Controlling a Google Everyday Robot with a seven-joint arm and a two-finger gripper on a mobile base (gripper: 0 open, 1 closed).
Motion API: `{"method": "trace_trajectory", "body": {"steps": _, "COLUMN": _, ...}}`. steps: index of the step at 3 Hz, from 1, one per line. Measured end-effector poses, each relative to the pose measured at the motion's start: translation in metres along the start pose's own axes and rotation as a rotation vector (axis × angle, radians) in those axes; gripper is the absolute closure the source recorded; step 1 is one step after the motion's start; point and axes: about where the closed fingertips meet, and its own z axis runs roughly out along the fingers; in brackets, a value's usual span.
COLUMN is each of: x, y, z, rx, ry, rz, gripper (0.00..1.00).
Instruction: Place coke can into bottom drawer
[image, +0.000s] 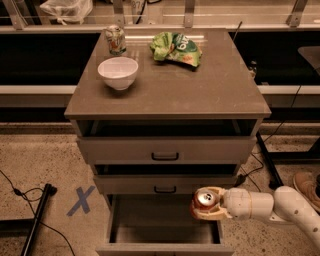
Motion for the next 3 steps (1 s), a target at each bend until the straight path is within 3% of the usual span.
{"method": "trace_trajectory", "body": {"steps": 1, "x": 0.054, "y": -0.01, "z": 0.011, "rx": -0.005, "ry": 0.063, "rz": 0.077, "gripper": 1.0}}
{"method": "trace_trajectory", "body": {"steps": 2, "x": 0.137, "y": -0.019, "z": 0.019, "rx": 0.068, "ry": 0.103, "rz": 0.157, "gripper": 1.0}}
{"method": "trace_trajectory", "body": {"steps": 3, "x": 0.198, "y": -0.019, "z": 0.022, "rx": 0.116, "ry": 0.095, "rz": 0.21, "gripper": 1.0}}
